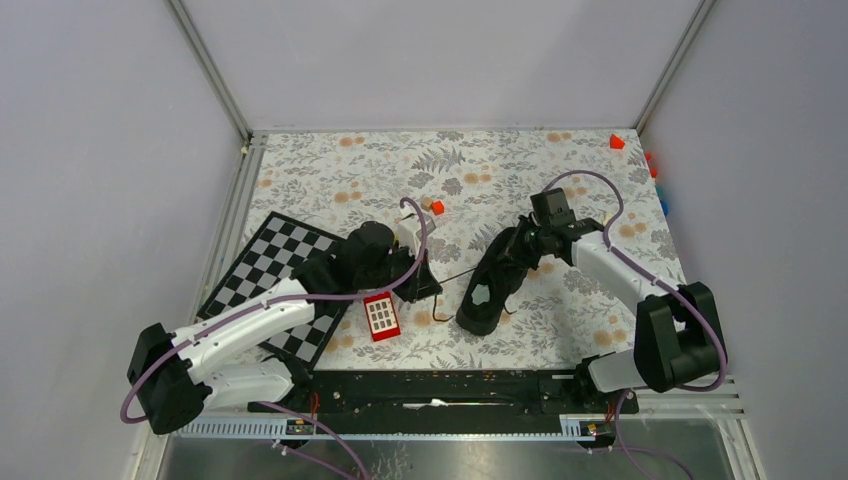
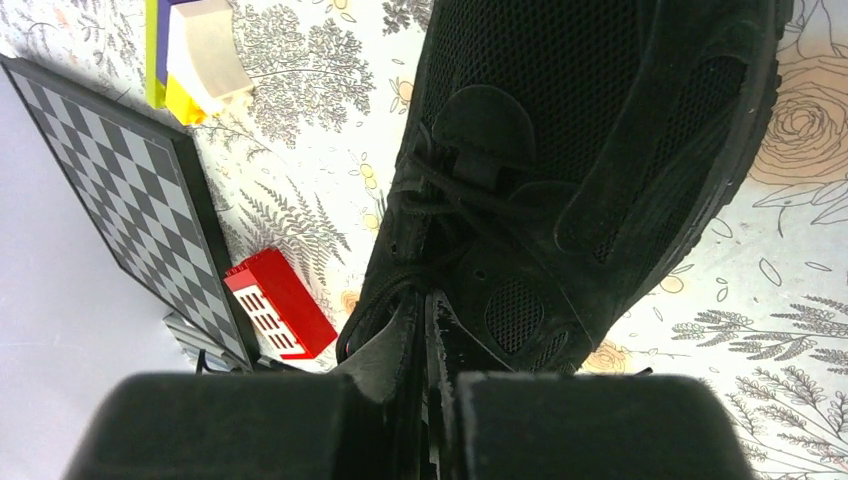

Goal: Tie the shoes
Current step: Cross the shoelace with the shoelace.

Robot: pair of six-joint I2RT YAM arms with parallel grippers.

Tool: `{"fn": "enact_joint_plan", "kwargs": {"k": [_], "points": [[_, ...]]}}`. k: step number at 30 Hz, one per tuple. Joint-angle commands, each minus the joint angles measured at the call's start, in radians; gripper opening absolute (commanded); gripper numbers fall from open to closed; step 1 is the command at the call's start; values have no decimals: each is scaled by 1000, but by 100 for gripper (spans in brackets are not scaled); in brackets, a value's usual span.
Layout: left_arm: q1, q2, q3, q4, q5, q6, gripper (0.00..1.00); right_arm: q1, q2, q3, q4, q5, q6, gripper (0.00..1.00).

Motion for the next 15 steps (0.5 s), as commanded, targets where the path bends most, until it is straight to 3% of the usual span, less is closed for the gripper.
{"fn": "enact_joint_plan", "kwargs": {"k": [1,15], "points": [[-4,6,51,50,7,6,0,35,-75,-37,78,32,20,0],[-6,11,58,52,-15,-6,0,65,-103,-38,67,-2,8,0]]}}
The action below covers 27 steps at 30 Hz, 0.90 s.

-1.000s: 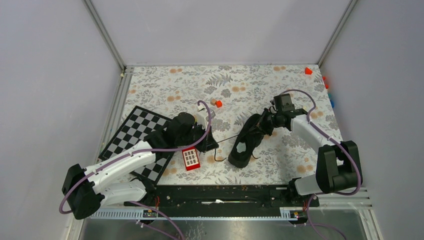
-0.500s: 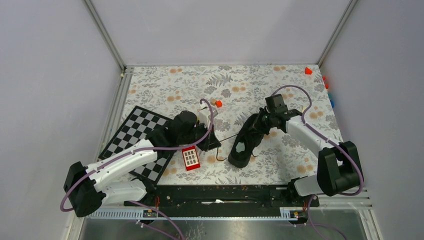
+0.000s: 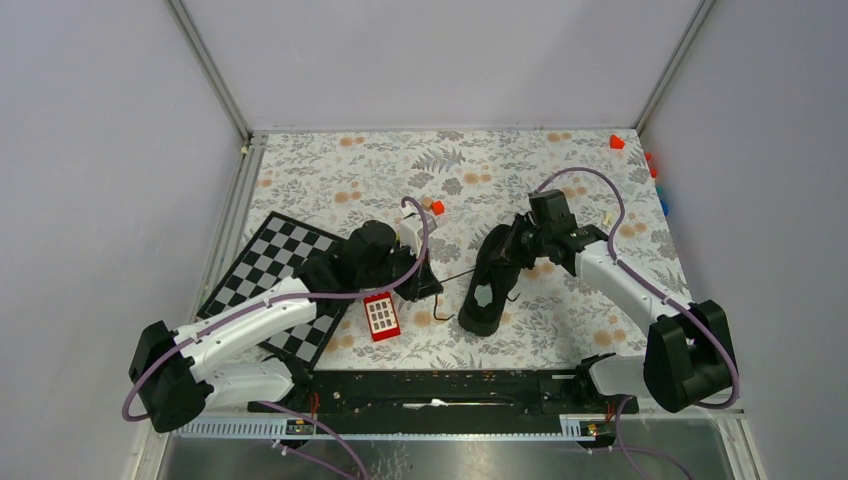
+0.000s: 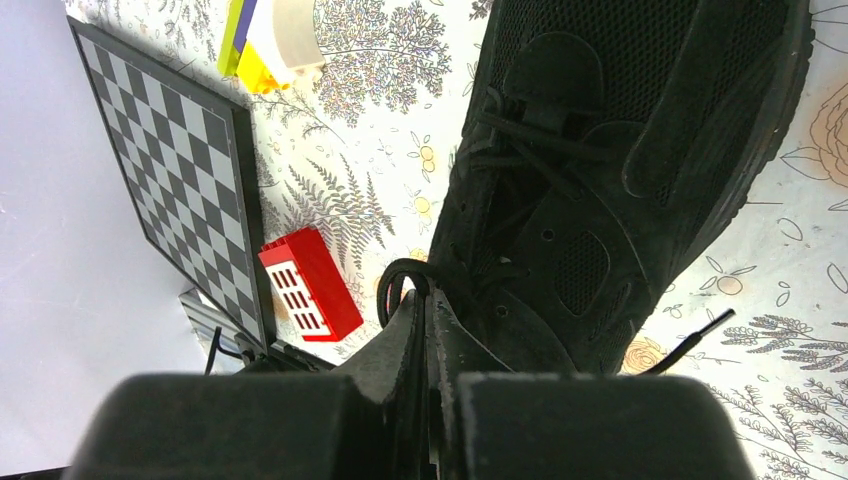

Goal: Tie the shoes
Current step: Cross the shoelace with the shoelace.

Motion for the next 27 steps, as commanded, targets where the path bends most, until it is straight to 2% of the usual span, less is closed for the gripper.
{"fn": "enact_joint_plan", "kwargs": {"k": [1,8,18,23,24,27], "points": [[-4,-3,48,47,-10,-2,0,10,1,-4,-5,4,-8,0],[-5,-1,57,46,-11,-2,0,60,34,36,-80,123,-64,0],[-4,-12,64,33,-14,6,0,76,61,35,-85,279,-81,0],[-5,-13,64,30,-15,6,0,76,83,59,-92,284,-93,0],[-5,-13,64,31,-16,6,0,76,84,63,-90,270,-101,1],[-5,-12,62,29,-18,7,0,76,62,53,-75,230,-118,19]]}}
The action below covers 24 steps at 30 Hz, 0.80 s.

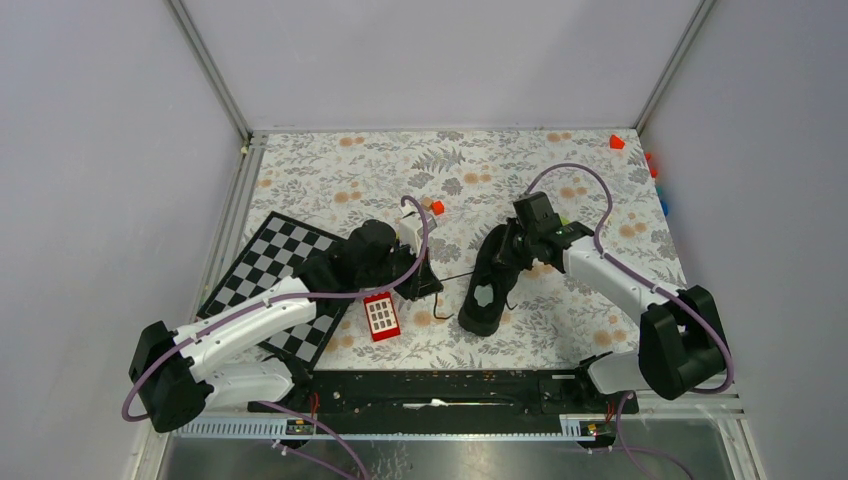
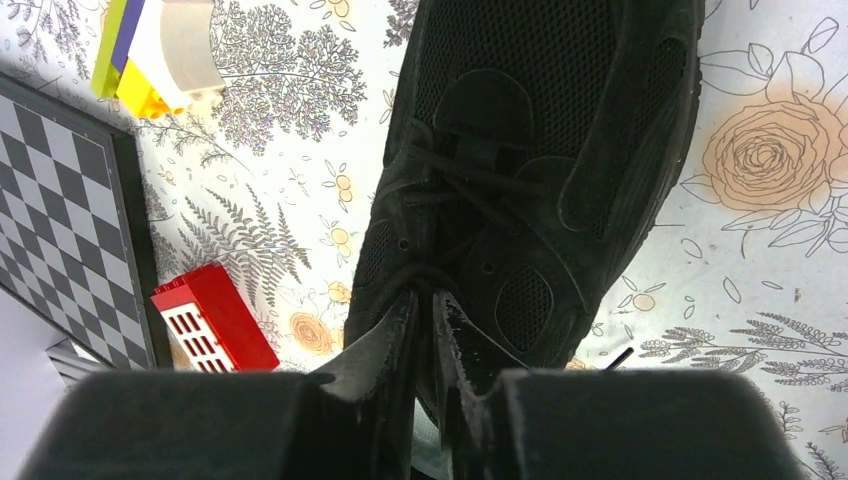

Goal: Tie the shoes
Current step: Cross the shoelace with the shoelace.

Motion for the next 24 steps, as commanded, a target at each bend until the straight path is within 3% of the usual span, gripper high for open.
{"fn": "enact_joint_plan", "kwargs": {"k": [1,7,24], "points": [[-4,-11,55,29,-8,7,0,5,-26,12,-15,13,-47,24],[-5,-11,51,29,-10,7,0,5,-140,-14,8,-55,-88,39],[-4,-21,42,20,-20,10,0,3,-181,20,-36,-126,-144,38]]}}
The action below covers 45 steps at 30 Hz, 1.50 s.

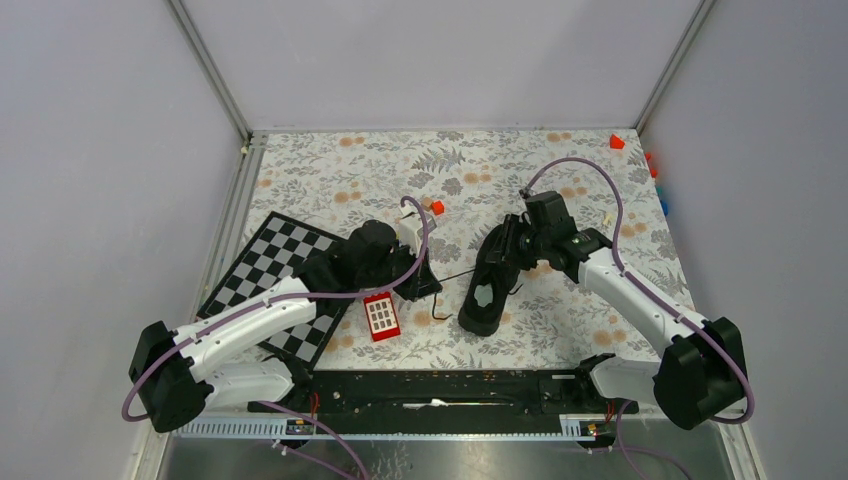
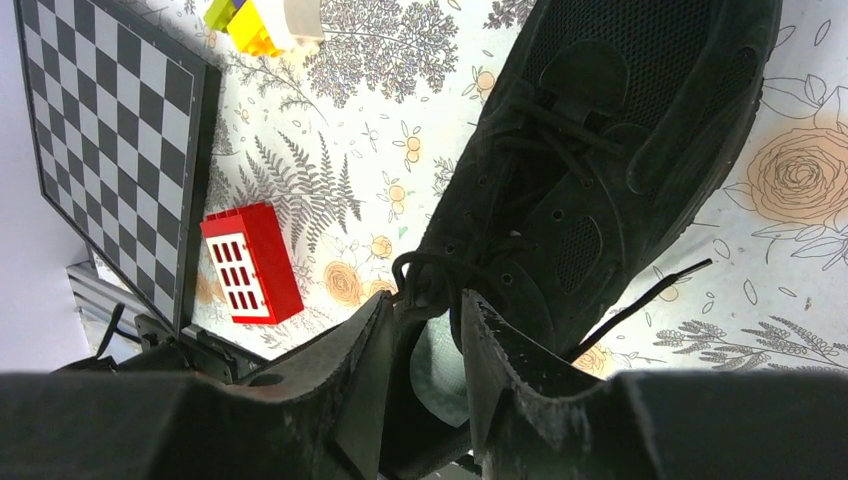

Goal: Tie the shoes
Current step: Cross the shoelace with the shoelace.

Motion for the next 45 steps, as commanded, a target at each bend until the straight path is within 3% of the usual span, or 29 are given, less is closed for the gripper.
{"fn": "enact_joint_plan", "kwargs": {"k": [1,7,11,20,28,37,41,45], "points": [[-4,-20,42,31,-15,10,0,3,-38,35,-40,-15,-43,38],[-4,-21,44,31,-15,10,0,3,-38,68,-134,1,-100,39],[-4,-20,43,31,-15,10,0,3,-37,93,-168,-20,-134,46],[-4,-11,57,31,-10,11,0,-12,-20,129,-175,-9,-235,52],[-4,-6,62,22,-9,12,0,-140,49,149,-194,-372,-534,53],[-5,1,74,15,-4,17,0,-150,21,43,-45,-357,-740,58],[-4,-2,74,7,-12,21,0,-169,51,55,-47,-390,-797,63],[-4,0,76,5,-12,21,0,-193,130,107,-82,-446,-815,63]]}}
